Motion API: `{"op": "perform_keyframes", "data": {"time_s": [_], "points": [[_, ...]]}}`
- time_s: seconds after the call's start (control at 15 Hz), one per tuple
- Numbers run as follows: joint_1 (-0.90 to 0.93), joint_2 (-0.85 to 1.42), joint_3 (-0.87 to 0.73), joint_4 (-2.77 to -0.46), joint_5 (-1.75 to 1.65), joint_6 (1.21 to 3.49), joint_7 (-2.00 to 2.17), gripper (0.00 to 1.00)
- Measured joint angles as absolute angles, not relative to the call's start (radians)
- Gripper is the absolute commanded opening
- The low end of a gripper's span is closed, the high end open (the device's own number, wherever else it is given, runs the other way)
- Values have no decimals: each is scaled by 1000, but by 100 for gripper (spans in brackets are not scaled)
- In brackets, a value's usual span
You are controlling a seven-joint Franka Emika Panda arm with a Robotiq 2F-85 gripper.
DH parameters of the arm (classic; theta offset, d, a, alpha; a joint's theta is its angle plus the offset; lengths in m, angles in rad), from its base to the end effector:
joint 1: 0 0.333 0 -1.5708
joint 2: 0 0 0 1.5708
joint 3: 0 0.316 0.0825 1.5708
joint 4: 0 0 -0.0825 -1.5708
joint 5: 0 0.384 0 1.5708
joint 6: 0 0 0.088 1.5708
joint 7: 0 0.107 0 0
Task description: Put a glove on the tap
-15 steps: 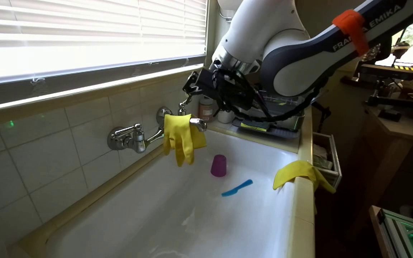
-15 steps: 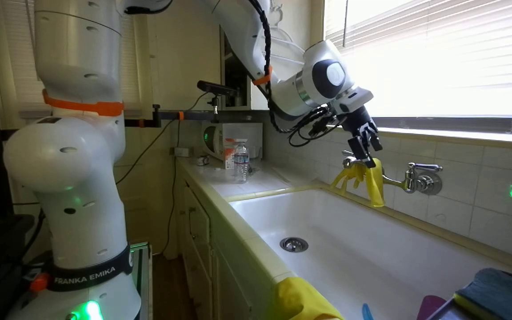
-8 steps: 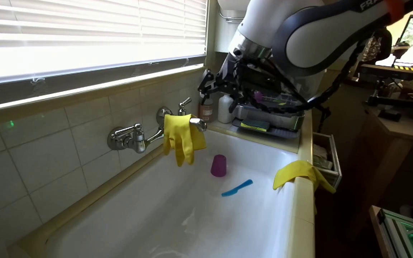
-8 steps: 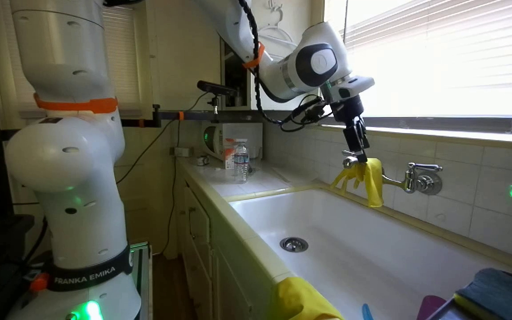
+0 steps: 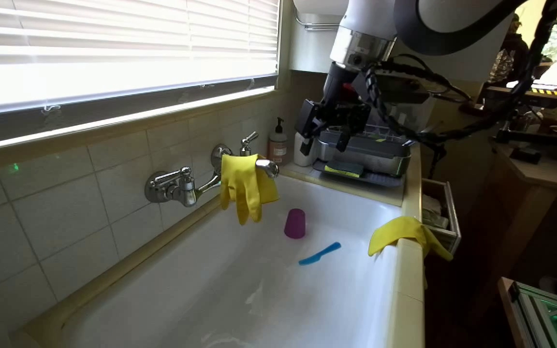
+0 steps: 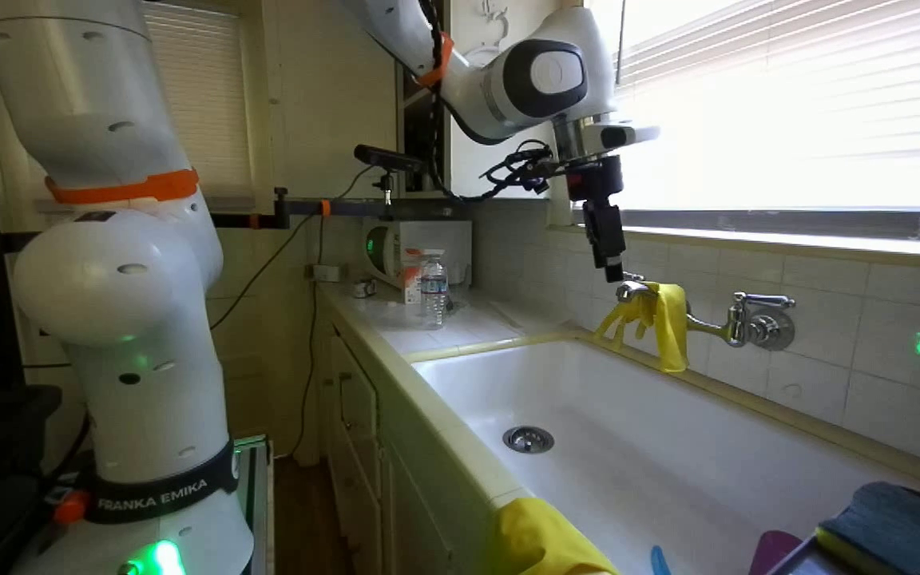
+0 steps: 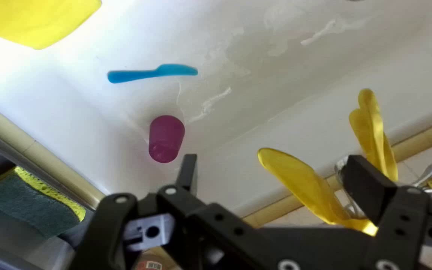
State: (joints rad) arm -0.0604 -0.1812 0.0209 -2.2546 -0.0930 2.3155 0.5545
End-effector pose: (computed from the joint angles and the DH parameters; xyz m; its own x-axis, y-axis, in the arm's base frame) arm 0.5111 -0.0216 0.4633 0.8283 -0.5032 0.2462 -0.5071 -0.8603 -0.0524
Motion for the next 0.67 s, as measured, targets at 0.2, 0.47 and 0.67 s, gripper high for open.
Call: {"op": "perform_keyframes", "data": {"time_s": [0.2, 0.47, 0.67], "points": [[-60, -204, 21, -2260, -89, 2230, 409, 100], [-59, -211, 21, -2271, -89, 2185, 272, 100], [-59, -211, 21, -2278, -89, 2185, 251, 100]]}}
